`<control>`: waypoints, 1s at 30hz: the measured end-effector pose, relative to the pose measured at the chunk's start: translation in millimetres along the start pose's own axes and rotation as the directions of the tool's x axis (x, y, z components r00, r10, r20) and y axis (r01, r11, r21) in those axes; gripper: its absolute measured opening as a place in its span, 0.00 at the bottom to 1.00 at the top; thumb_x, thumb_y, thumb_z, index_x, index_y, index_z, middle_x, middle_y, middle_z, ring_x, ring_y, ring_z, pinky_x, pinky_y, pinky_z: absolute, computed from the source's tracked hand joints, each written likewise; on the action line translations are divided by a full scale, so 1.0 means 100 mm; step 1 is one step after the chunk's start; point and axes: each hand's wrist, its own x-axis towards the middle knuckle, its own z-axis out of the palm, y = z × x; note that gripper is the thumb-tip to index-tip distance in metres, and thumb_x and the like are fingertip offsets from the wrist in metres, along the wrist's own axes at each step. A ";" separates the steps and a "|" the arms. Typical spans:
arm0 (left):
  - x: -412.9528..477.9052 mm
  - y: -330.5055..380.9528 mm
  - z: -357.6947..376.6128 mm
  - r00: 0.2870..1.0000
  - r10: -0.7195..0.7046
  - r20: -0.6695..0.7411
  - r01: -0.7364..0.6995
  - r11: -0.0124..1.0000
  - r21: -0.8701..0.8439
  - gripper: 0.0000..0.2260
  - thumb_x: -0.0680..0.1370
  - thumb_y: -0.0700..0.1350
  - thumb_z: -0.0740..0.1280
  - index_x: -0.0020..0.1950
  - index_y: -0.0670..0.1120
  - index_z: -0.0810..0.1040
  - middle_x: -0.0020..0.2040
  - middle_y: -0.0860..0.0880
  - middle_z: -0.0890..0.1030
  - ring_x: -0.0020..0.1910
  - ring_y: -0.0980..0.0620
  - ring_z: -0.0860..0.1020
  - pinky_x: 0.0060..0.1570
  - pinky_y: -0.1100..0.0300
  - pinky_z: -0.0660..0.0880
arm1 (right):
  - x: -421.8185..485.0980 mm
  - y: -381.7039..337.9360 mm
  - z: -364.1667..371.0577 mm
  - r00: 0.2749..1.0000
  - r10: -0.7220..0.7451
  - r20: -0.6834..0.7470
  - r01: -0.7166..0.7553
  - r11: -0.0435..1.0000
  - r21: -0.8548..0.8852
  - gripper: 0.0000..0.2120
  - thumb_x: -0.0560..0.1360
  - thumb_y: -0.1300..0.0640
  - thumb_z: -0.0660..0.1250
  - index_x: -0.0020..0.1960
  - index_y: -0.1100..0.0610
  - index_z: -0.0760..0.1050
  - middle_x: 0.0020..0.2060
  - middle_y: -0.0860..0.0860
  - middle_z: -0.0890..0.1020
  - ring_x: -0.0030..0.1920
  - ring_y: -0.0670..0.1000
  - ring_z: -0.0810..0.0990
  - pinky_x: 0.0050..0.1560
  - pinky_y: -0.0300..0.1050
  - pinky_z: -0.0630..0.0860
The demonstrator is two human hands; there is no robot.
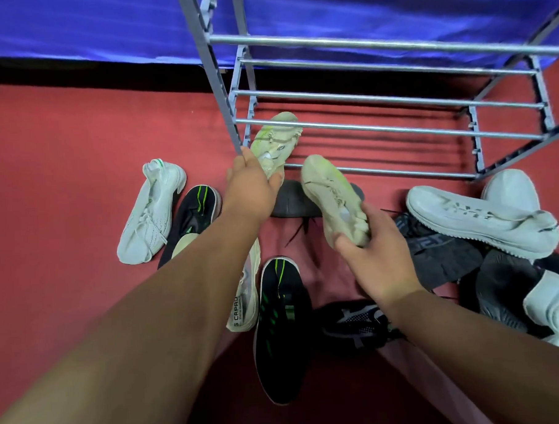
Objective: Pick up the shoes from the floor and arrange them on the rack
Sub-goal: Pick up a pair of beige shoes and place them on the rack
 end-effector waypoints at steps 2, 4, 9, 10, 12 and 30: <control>0.05 -0.01 0.06 0.999 -0.027 0.030 0.027 0.999 0.017 0.42 0.83 0.60 0.65 0.84 0.37 0.50 0.78 0.38 0.63 0.75 0.36 0.65 0.74 0.47 0.64 | 0.20 0.14 0.10 0.994 0.083 0.065 -0.072 0.985 -0.154 0.29 0.69 0.41 0.74 0.66 0.46 0.70 0.55 0.46 0.81 0.58 0.52 0.80 0.60 0.50 0.80; 0.05 -0.02 0.13 0.998 -0.049 0.032 0.049 0.999 0.007 0.43 0.80 0.60 0.70 0.82 0.35 0.55 0.75 0.37 0.66 0.73 0.36 0.69 0.71 0.47 0.69 | 0.30 0.23 0.20 0.962 0.214 0.167 -0.155 0.939 -0.307 0.37 0.67 0.42 0.76 0.68 0.55 0.65 0.55 0.53 0.81 0.57 0.58 0.82 0.58 0.55 0.82; 0.07 -0.08 0.27 0.984 -0.156 0.086 0.152 0.987 0.048 0.32 0.73 0.60 0.75 0.67 0.39 0.74 0.60 0.41 0.78 0.58 0.42 0.79 0.49 0.57 0.74 | 0.35 0.30 0.31 0.962 0.221 0.160 -0.164 0.937 -0.309 0.25 0.68 0.41 0.76 0.56 0.55 0.75 0.45 0.49 0.84 0.46 0.54 0.85 0.44 0.46 0.81; 0.09 -0.07 0.27 0.978 -0.176 0.116 0.171 0.984 0.050 0.27 0.73 0.59 0.76 0.62 0.40 0.78 0.54 0.43 0.80 0.52 0.43 0.81 0.44 0.58 0.73 | 0.37 0.29 0.31 0.972 0.187 0.138 -0.145 0.951 -0.272 0.24 0.68 0.40 0.75 0.56 0.54 0.76 0.44 0.49 0.84 0.44 0.54 0.84 0.43 0.45 0.79; 0.11 -0.06 0.26 0.963 -0.210 0.171 0.203 0.977 0.059 0.20 0.73 0.55 0.76 0.54 0.42 0.79 0.47 0.46 0.80 0.43 0.44 0.79 0.39 0.58 0.72 | 0.44 0.26 0.29 0.983 0.145 0.114 -0.116 0.967 -0.229 0.24 0.68 0.39 0.73 0.56 0.53 0.76 0.44 0.49 0.84 0.44 0.53 0.84 0.42 0.45 0.78; 0.84 0.16 0.32 0.999 -0.054 -0.004 0.054 0.999 -0.003 0.21 0.82 0.54 0.68 0.61 0.35 0.79 0.58 0.36 0.81 0.56 0.37 0.80 0.50 0.51 0.75 | 2.00 -0.30 0.66 0.999 0.026 -0.034 -0.030 0.992 -0.125 0.23 0.78 0.39 0.68 0.58 0.58 0.75 0.43 0.48 0.81 0.38 0.48 0.79 0.33 0.41 0.70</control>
